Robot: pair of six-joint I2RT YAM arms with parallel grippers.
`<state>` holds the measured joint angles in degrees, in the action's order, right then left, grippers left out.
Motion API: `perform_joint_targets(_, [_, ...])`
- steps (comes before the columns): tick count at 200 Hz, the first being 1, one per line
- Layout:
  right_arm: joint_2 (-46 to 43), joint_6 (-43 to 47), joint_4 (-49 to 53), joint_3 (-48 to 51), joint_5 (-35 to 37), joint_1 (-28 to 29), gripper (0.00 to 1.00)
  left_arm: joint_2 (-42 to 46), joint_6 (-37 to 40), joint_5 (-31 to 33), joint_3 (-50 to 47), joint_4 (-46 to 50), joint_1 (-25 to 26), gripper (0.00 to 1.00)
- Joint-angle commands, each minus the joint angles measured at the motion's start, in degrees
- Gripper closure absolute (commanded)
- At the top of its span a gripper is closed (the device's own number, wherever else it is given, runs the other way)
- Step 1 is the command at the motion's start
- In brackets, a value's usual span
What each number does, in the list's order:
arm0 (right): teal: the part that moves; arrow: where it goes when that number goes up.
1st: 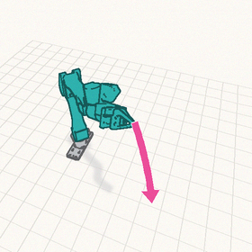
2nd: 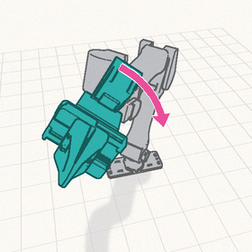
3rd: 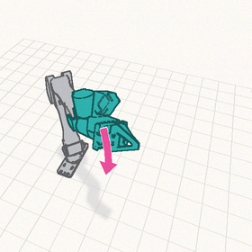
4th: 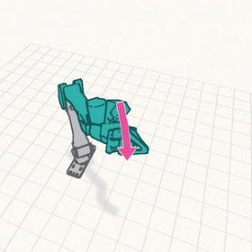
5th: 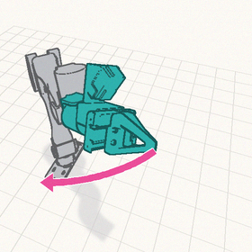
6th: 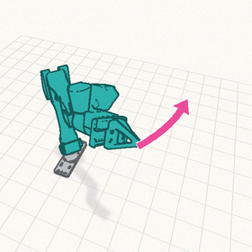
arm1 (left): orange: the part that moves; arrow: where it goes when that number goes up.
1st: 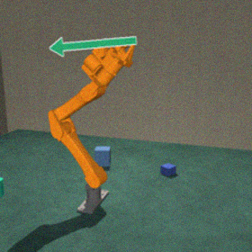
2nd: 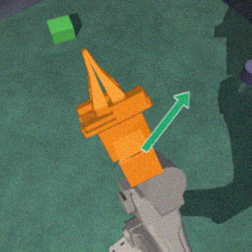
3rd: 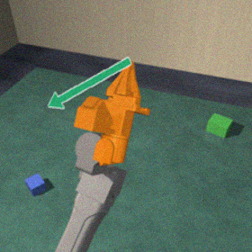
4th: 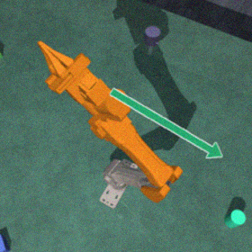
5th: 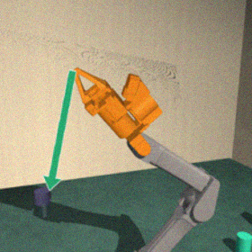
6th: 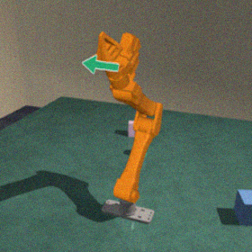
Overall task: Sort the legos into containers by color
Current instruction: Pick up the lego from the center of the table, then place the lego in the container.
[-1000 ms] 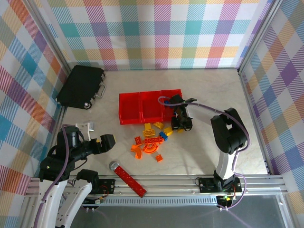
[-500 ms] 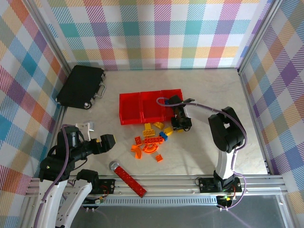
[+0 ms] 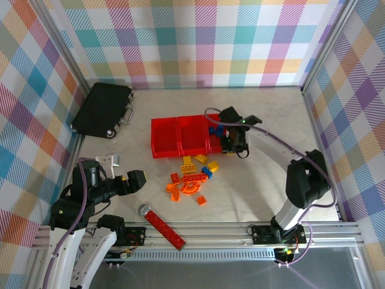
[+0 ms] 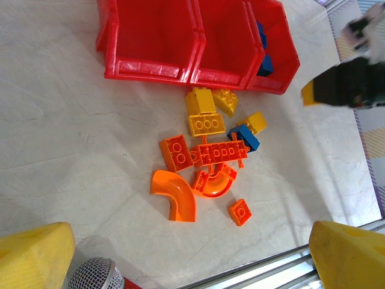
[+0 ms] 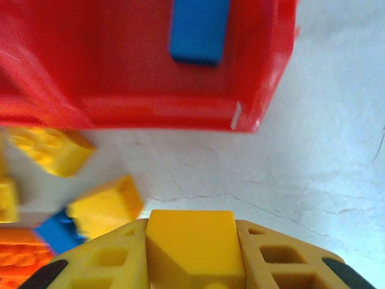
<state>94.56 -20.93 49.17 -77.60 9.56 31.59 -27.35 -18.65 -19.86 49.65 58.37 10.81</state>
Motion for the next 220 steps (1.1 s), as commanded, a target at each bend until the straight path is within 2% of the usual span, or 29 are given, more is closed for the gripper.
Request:
perform_joint_targets(1, [-2.3,-0.5,1.9,-5.2,-4.8,0.7,0.75,0.5,-0.6,0.0,-0.5,0.3,0.5,0.0])
perform_joint_targets(35, [1.1,-1.7,0.8,-13.5,-9.2,2.5,0.74,0.5,-0.7,0.2,-0.4,0.3,0.5,0.0])
perform_joint_targets(103, [17.0,-2.3,0.1,-29.4,-12.6,4.4,0.74,0.7,-0.8,0.3,-0.4,0.4,0.6,0.0])
perform_joint_targets(173, [28.4,-3.7,-1.7,-36.0,-15.5,5.7,0.73,0.7,-0.8,0.1,-0.5,0.3,0.5,0.0])
perform_joint_targets(220, [31.2,-4.1,-1.5,-36.8,-14.6,6.1,0.64,0.8,-0.8,0.2,-0.5,0.3,0.6,0.0])
